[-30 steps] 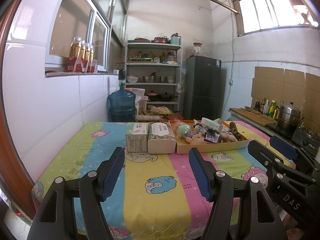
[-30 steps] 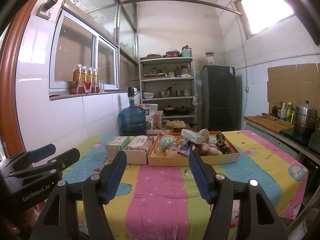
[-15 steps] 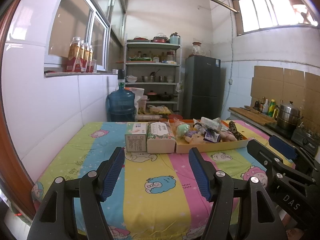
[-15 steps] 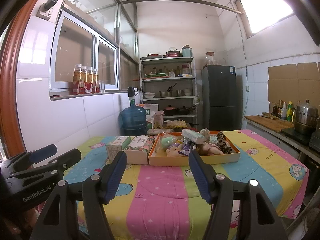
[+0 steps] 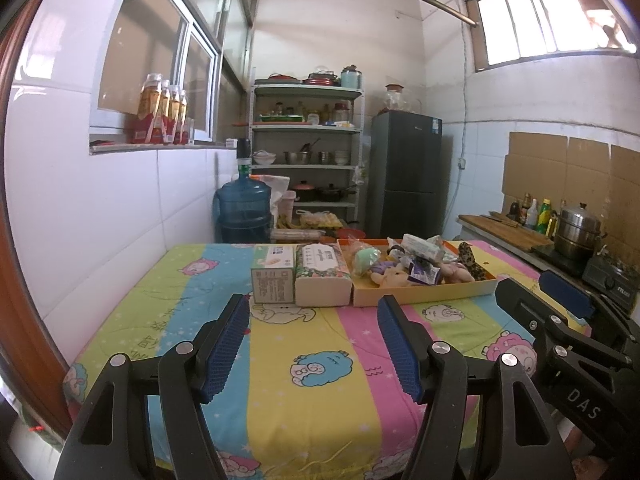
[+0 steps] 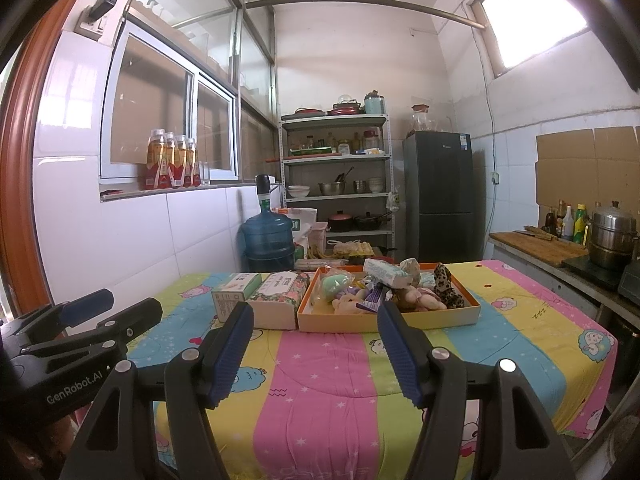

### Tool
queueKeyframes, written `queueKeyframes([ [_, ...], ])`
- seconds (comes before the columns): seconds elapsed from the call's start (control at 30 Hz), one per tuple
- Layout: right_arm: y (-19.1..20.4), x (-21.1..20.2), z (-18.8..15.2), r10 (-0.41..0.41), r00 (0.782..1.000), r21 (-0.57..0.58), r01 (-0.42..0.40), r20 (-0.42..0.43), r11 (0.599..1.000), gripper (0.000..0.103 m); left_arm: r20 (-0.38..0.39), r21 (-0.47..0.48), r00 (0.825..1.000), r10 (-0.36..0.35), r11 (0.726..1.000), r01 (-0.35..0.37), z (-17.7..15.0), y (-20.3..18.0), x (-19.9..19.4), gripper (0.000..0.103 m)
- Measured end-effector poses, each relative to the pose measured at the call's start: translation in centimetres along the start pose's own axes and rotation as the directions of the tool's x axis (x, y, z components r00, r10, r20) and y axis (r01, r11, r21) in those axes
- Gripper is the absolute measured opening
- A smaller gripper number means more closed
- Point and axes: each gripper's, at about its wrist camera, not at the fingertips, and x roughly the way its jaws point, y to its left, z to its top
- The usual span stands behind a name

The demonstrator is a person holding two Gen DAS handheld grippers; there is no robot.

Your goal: Organize soft objects

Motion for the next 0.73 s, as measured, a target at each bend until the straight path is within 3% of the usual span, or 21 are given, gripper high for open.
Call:
queueKeyframes([
  [0.73,0.13,0.01,-0.03,-0.001,1.0,0.001,0.001,0.0,1.0,0.064,0.005,0.0,1.0,0.012,1.0,-0.012,-0.09,0.22,0.08,0.068],
])
